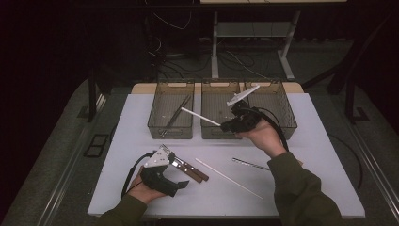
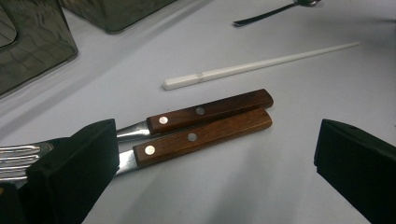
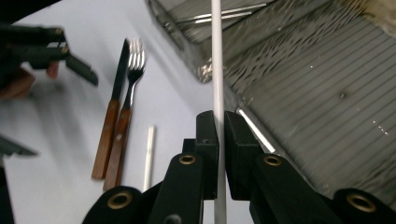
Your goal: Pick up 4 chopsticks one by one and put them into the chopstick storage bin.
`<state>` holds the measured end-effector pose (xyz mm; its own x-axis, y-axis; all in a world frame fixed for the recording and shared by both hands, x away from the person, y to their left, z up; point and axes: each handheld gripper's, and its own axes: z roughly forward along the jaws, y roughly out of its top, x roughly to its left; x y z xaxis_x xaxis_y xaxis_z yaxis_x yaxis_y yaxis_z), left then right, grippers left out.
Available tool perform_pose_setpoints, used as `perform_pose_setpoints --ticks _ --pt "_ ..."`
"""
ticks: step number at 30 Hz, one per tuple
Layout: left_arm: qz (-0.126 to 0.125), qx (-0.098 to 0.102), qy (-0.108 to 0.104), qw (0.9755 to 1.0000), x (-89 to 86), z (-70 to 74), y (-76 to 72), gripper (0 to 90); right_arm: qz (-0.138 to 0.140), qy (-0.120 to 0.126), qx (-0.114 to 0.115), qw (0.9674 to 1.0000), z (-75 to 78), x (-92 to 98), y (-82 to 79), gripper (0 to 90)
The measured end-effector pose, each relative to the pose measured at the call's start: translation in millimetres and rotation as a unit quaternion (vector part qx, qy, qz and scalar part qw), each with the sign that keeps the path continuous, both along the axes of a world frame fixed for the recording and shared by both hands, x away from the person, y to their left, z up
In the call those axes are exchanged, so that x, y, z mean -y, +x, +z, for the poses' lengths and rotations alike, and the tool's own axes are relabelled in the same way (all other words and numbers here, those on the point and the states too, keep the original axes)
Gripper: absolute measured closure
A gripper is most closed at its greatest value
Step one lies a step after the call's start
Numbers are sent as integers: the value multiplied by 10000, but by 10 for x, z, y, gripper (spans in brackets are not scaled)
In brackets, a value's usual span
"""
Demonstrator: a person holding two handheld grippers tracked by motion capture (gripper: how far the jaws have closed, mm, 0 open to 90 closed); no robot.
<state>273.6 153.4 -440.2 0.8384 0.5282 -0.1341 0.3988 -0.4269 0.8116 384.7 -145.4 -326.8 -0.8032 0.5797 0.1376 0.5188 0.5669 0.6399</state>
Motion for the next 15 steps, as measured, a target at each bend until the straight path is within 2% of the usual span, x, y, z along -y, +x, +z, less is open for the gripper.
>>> perform_pose_setpoints --ticks 8,15 --pt "-70 -23 -57 10000 9 -9 16 0 -58 -118 -38 9999 53 -311 233 855" --pt "-113 8 -50 9999 20 1 8 0 -159 -171 -79 9997 24 -560 447 854"
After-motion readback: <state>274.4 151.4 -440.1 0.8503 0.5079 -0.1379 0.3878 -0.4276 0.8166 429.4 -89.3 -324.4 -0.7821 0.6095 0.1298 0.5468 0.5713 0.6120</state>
